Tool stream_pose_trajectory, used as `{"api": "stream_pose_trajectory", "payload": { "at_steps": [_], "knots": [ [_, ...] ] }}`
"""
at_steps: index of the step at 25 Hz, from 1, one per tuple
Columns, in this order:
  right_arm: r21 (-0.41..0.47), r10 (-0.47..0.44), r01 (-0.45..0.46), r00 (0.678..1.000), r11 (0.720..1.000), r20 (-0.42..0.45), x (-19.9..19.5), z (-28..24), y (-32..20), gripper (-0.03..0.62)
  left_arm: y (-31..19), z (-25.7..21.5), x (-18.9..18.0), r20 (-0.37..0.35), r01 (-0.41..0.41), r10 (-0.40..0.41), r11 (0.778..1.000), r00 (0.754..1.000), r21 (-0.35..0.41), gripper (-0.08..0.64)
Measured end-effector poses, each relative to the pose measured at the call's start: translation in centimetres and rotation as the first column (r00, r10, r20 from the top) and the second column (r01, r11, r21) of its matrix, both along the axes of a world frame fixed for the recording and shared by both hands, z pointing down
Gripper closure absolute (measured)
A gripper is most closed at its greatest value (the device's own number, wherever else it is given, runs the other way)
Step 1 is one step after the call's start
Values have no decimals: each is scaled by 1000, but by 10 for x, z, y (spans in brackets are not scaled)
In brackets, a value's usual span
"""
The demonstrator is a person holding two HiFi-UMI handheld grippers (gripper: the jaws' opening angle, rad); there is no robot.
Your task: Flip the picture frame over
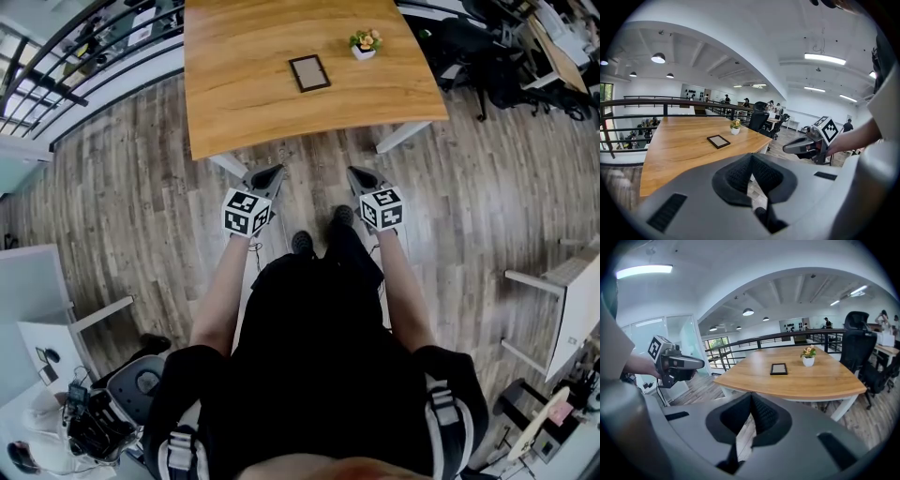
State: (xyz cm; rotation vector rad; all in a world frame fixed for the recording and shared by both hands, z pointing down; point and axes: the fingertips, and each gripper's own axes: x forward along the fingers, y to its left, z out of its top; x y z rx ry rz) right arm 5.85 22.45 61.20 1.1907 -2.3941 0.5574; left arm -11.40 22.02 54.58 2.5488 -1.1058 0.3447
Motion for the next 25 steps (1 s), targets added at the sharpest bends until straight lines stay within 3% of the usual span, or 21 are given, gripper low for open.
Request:
{"api": "stream_pose_trajectory", "payload": {
  "at_steps": [17,25],
  "knots": [
    [6,-11,11,999,1000,36,-15,-5,-54,585,-37,5,-19,2,46,-46,999,999,-7,540],
    [-34,-21,22,999,999,33,-12,7,-82,586,-65,12,-17,11,58,-58,998,998,-36,540]
  ]
}}
